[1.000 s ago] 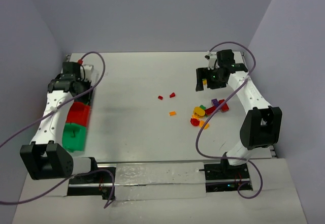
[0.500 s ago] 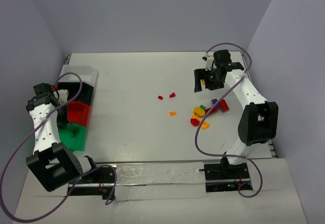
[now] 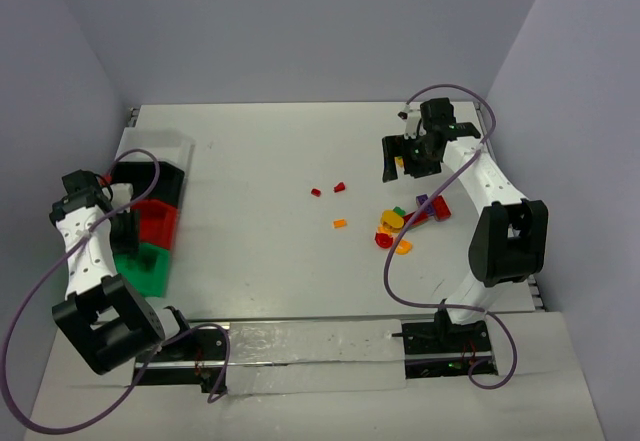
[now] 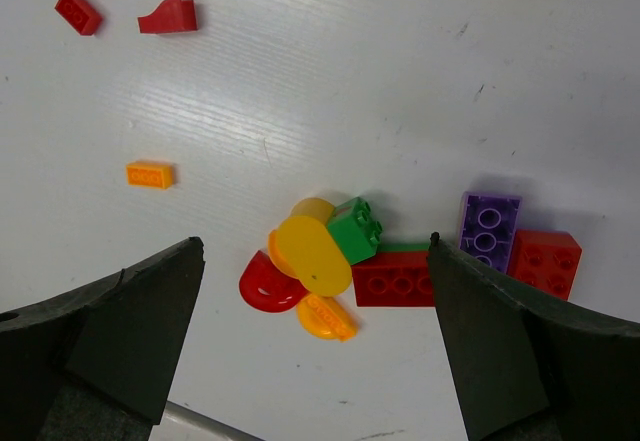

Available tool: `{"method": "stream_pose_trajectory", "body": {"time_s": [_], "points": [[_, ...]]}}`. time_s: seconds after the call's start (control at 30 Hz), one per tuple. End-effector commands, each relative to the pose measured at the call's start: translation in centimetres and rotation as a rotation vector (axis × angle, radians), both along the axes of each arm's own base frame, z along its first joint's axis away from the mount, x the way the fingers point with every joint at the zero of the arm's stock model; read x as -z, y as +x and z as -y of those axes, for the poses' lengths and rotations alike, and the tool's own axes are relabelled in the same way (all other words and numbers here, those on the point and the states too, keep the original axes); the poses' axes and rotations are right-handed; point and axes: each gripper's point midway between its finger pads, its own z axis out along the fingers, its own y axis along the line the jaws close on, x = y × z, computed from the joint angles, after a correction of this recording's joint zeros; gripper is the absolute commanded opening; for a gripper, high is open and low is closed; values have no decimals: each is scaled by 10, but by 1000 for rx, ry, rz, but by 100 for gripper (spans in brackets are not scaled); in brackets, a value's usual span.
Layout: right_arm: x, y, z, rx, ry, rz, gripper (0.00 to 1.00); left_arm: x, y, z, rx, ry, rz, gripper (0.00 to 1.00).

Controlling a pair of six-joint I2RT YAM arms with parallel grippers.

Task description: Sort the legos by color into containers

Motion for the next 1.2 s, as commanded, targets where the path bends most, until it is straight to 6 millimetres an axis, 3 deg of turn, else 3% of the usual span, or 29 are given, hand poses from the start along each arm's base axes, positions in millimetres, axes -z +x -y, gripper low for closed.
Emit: {"method": "stream_pose_trajectory", "body": {"time_s": [0.0,0.07,0.17,0.27,0.3,0.37,0.43,0.47,0.53,0.57,0.63,0.7,0.73,0.8,0.87,0.97,1.03,1.17], "points": [[-14,8,-3,-16,-1,41,100,-26,16,-5,24,28,98,75],[-14,8,-4,-17,3,40,100,-43,26,-1,42,1,142,91],[-16,8,-4,-18,6,40,100,-92,64,10,99,-38,266,92],[-21,8,-1,-14,-8,51,100,-121,93,33,172,-72,341,90],[-22,7,0,-14,-12,57,100,-135,114,53,233,-79,404,89],[-20,7,-1,-10,-7,55,100,-146,138,83,256,-108,476,87],[-15,7,-3,-7,7,32,100,-152,167,131,347,-168,548,86],[-13,7,-3,-4,8,23,100,-148,177,168,430,-233,554,86],[-12,7,-2,2,5,21,100,-153,198,219,509,-307,627,87],[-13,8,-1,5,3,23,100,-152,210,242,544,-330,650,87],[-12,8,5,21,2,21,100,-137,229,310,678,-360,621,88],[-11,7,10,31,-1,17,100,-120,236,346,756,-391,560,89],[-10,7,13,41,4,13,100,-117,241,374,823,-425,544,89],[-9,6,19,55,13,7,100,-91,247,397,892,-464,480,89],[-7,5,28,76,17,-1,100,-62,255,436,1020,-527,428,88],[-6,5,31,82,28,-5,100,-40,261,456,1123,-560,410,86],[-8,7,43,110,32,3,100,-25,271,467,1156,-581,417,85],[-10,9,50,130,31,10,100,-9,281,487,1141,-606,421,77]]}}
